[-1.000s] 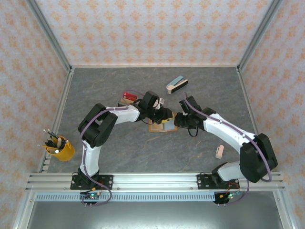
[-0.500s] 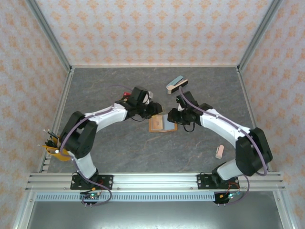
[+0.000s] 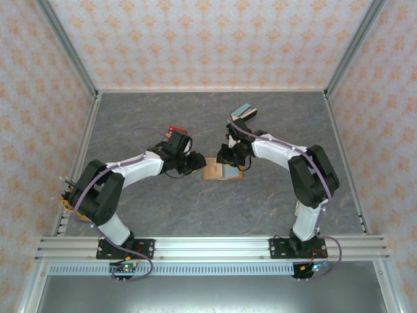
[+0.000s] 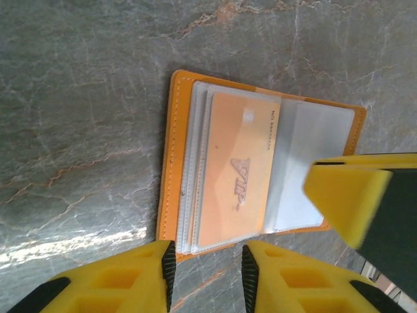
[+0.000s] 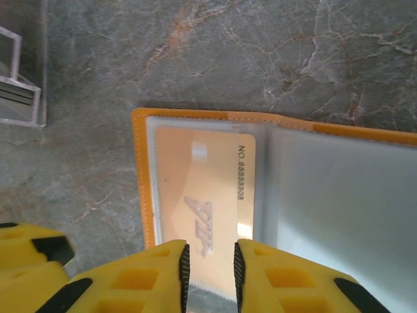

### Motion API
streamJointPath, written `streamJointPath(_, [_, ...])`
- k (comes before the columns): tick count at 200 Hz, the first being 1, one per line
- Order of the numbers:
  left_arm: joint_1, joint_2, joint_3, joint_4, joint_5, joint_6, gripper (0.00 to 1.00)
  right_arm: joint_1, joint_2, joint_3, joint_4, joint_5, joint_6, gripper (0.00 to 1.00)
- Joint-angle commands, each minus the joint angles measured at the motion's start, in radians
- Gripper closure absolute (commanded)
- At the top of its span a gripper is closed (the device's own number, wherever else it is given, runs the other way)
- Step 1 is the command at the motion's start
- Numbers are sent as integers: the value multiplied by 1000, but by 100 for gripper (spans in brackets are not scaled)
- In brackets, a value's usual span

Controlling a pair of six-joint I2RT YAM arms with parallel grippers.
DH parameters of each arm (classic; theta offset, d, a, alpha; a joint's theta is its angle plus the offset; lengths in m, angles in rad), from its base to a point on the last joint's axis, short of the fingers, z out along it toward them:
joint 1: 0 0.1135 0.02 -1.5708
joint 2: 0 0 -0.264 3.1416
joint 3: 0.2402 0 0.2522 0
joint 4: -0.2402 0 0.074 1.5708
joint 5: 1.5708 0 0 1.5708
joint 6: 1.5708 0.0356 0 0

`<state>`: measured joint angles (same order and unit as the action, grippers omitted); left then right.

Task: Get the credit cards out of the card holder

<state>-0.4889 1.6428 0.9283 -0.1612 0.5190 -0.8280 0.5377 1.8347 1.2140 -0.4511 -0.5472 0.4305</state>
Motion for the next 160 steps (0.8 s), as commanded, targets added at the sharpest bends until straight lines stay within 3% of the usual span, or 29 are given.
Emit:
streamJointPath(1, [3,34,19,40,29,10,67,-3,14,20,-25,-8,6,74])
streamJointPath(74, [3,142,119,13,31,23,76,-35,74,-12,25,-110,-18,79])
streamJointPath(160, [7,259,151,-40,-6,-6,80,-37,83,-31,21,-94,-43,79])
